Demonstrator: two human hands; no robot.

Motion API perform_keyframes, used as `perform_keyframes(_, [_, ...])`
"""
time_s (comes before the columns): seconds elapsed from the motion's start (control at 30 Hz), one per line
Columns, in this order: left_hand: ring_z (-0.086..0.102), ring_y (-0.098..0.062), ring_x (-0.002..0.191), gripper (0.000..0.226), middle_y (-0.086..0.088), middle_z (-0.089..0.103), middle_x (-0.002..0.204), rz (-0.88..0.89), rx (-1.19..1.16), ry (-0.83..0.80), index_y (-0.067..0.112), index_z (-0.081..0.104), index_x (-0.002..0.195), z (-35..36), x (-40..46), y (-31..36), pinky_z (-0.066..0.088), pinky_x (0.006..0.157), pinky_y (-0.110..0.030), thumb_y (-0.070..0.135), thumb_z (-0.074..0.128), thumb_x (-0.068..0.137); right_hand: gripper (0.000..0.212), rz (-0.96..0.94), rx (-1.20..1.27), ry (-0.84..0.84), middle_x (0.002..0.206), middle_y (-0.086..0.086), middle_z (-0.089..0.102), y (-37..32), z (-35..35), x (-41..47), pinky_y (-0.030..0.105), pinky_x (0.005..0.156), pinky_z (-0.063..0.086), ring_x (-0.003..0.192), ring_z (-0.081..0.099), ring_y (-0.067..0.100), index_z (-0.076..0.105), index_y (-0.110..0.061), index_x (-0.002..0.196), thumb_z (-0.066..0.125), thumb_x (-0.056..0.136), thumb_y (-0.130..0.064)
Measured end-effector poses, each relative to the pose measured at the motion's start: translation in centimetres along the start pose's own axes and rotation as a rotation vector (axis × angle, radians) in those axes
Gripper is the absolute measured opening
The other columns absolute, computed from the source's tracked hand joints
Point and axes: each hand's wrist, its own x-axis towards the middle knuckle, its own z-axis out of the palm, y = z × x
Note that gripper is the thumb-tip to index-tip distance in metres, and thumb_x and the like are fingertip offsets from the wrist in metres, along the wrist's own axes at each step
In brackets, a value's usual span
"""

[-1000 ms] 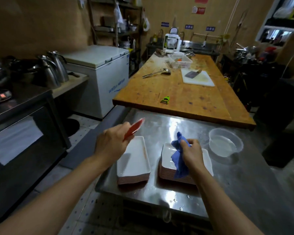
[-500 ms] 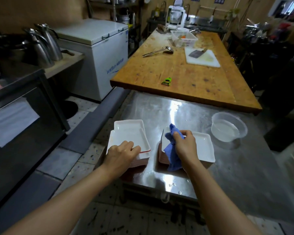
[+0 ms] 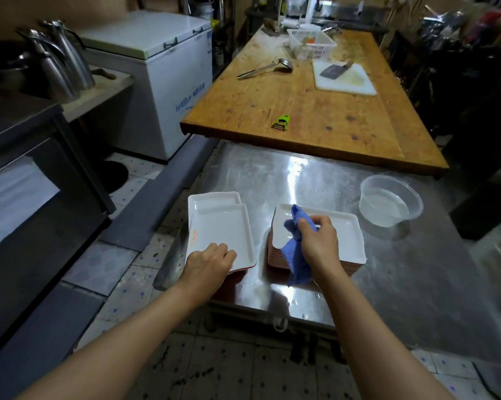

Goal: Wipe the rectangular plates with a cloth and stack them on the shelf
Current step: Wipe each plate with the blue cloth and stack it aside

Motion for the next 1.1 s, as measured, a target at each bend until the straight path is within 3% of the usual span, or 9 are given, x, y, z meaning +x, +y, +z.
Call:
perform_keyframes(0.13, [0.053, -0.018, 0.044, 0.045, -0.001, 0.055, 0.056, -0.023, 0.007, -0.059, 0.01, 0.07, 0.072, 0.9, 0.4, 0.4, 0.03, 0.032, -0.018, 0.022, 0.093, 0.035, 0.024, 0.001, -0.01, 0.015, 0.099, 0.006, 0.062, 0.5, -0.4, 0.4, 0.031, 0.068, 0.044, 0.087, 0.061, 0.019, 0.052, -0.015, 0.105, 0.052, 0.092, -0.035])
perform_keyframes(0.27, [0.054, -0.018, 0.049, 0.059, -0.003, 0.056, 0.06, -0.062, -0.02, -0.161, 0.009, 0.068, 0.067, 2.0, 0.5, 0.5, 0.032, 0.033, -0.018, 0.047, 0.093, 0.028, 0.022, 0.021, -0.001, 0.013, 0.098, 0.005, 0.061, 1.0, -0.4, 0.7, 0.032, 0.071, 0.045, 0.087, 0.06, 0.02, 0.051, -0.016, 0.103, 0.053, 0.092, -0.035])
perform_keyframes(0.43, [0.055, -0.021, 0.053, 0.066, -0.005, 0.056, 0.064, -0.102, -0.048, -0.19, 0.009, 0.066, 0.068, 2.1, 1.6, -0.3, 0.033, 0.032, -0.02, 0.057, 0.088, 0.029, 0.021, 0.029, 0.001, 0.03, 0.098, 0.005, 0.062, 1.2, -0.1, 1.3, 0.031, 0.071, 0.046, 0.087, 0.061, 0.019, 0.052, -0.017, 0.102, 0.054, 0.091, -0.035])
perform_keyframes(0.57, [0.055, -0.022, 0.059, 0.069, -0.004, 0.055, 0.071, -0.117, -0.025, -0.218, 0.011, 0.065, 0.075, 2.2, 2.3, -1.1, 0.03, 0.036, -0.022, 0.067, 0.081, 0.038, 0.023, 0.029, 0.011, 0.032, 0.097, 0.003, 0.062, 1.2, -0.1, 1.5, 0.029, 0.066, 0.045, 0.086, 0.061, 0.018, 0.053, -0.016, 0.104, 0.054, 0.092, -0.036])
perform_keyframes(0.67, [0.053, -0.022, 0.09, 0.074, -0.005, 0.054, 0.105, -0.158, 0.007, -0.25, 0.013, 0.056, 0.11, 2.1, 2.4, -1.0, 0.041, 0.053, -0.03, 0.074, 0.056, 0.068, 0.023, 0.046, -0.015, 0.034, 0.096, 0.003, 0.061, 1.5, -0.4, 1.7, 0.031, 0.072, 0.047, 0.087, 0.061, 0.018, 0.052, -0.016, 0.105, 0.054, 0.091, -0.035])
perform_keyframes(0.73, [0.044, -0.022, 0.107, 0.074, -0.004, 0.045, 0.12, -0.213, 0.006, -0.263, 0.016, 0.045, 0.124, 2.2, 2.7, -0.7, 0.035, 0.064, -0.032, 0.075, 0.039, 0.079, 0.022, 0.051, -0.03, 0.044, 0.096, 0.004, 0.061, 1.9, -0.7, 1.8, 0.032, 0.072, 0.047, 0.086, 0.06, 0.017, 0.052, -0.016, 0.104, 0.053, 0.091, -0.033])
perform_keyframes(0.87, [0.041, -0.023, 0.11, 0.072, -0.003, 0.044, 0.121, -0.284, -0.13, -0.189, 0.017, 0.044, 0.128, 0.7, 4.3, 0.6, 0.036, 0.067, -0.034, 0.069, 0.025, 0.083, 0.021, 0.057, -0.018, 0.07, 0.094, 0.006, 0.062, 2.4, -1.6, 2.4, 0.027, 0.064, 0.044, 0.08, 0.058, 0.014, 0.051, -0.014, 0.107, 0.051, 0.092, -0.029])
perform_keyframes(1.0, [0.039, -0.023, 0.12, 0.056, -0.004, 0.041, 0.129, -0.355, -0.403, -0.169, 0.016, 0.039, 0.133, -0.5, 7.8, 2.7, 0.041, 0.084, -0.038, 0.054, 0.04, 0.092, 0.02, 0.049, -0.047, 0.125, 0.098, 0.009, 0.062, 2.2, -2.4, 3.8, 0.027, 0.062, 0.04, 0.078, 0.055, 0.014, 0.049, -0.013, 0.111, 0.049, 0.091, -0.016])
perform_keyframes(1.1, [0.043, -0.025, 0.123, 0.056, -0.006, 0.039, 0.137, -0.412, -0.557, -0.236, 0.014, 0.037, 0.137, -1.0, 10.3, 4.2, 0.04, 0.092, -0.038, 0.045, 0.049, 0.092, 0.024, 0.041, -0.1, 0.192, 0.098, 0.003, 0.057, 1.9, -3.5, 5.0, 0.026, 0.071, 0.037, 0.081, 0.054, 0.015, 0.046, -0.014, 0.109, 0.049, 0.087, -0.005])
